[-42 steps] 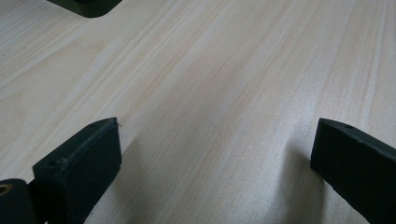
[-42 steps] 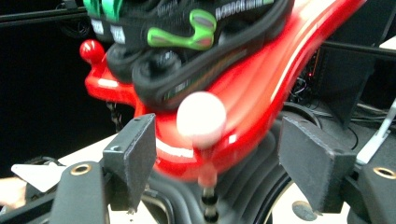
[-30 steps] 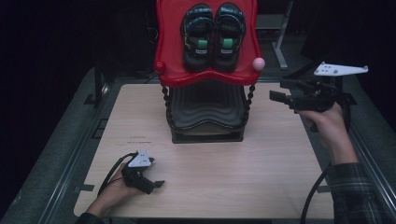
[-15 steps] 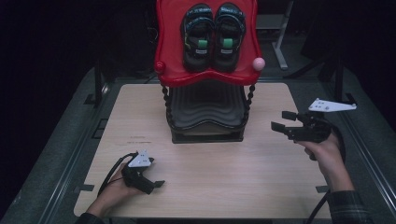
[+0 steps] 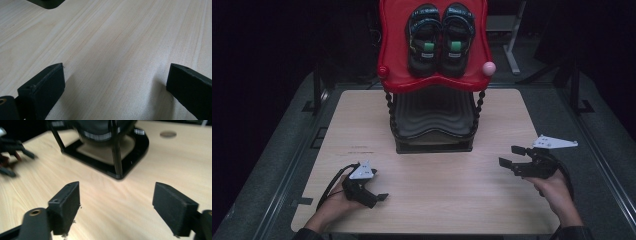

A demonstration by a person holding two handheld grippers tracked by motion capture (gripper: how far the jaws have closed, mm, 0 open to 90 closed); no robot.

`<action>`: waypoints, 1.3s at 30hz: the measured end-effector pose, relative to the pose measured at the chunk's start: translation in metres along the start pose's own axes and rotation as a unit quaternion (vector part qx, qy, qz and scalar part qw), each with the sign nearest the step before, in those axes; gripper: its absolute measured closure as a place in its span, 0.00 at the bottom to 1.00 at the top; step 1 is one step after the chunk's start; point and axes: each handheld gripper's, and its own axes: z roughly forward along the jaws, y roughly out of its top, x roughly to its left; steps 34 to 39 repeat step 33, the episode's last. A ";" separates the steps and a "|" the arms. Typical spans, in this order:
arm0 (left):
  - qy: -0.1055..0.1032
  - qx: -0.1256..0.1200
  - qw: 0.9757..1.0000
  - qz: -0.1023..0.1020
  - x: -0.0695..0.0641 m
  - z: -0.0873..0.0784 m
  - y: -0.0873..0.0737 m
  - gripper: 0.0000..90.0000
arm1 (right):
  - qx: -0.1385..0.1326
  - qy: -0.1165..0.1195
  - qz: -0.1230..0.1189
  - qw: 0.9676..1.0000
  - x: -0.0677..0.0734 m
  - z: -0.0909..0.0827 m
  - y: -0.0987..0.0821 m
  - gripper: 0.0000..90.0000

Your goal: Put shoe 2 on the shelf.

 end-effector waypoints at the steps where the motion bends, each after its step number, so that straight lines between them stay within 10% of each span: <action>1: 0.000 0.000 1.000 0.000 0.000 0.000 0.000 0.02 | 0.010 -0.009 -0.002 1.000 0.001 0.001 -0.005 0.21; 24: 0.000 0.000 1.000 0.001 0.000 0.000 0.000 0.02 | 0.109 -0.129 -0.012 0.985 0.005 0.005 -0.078 0.15; 39: 0.000 0.000 1.000 0.001 -0.001 0.000 0.000 0.02 | 0.108 -0.137 -0.014 0.985 0.005 0.006 -0.082 0.11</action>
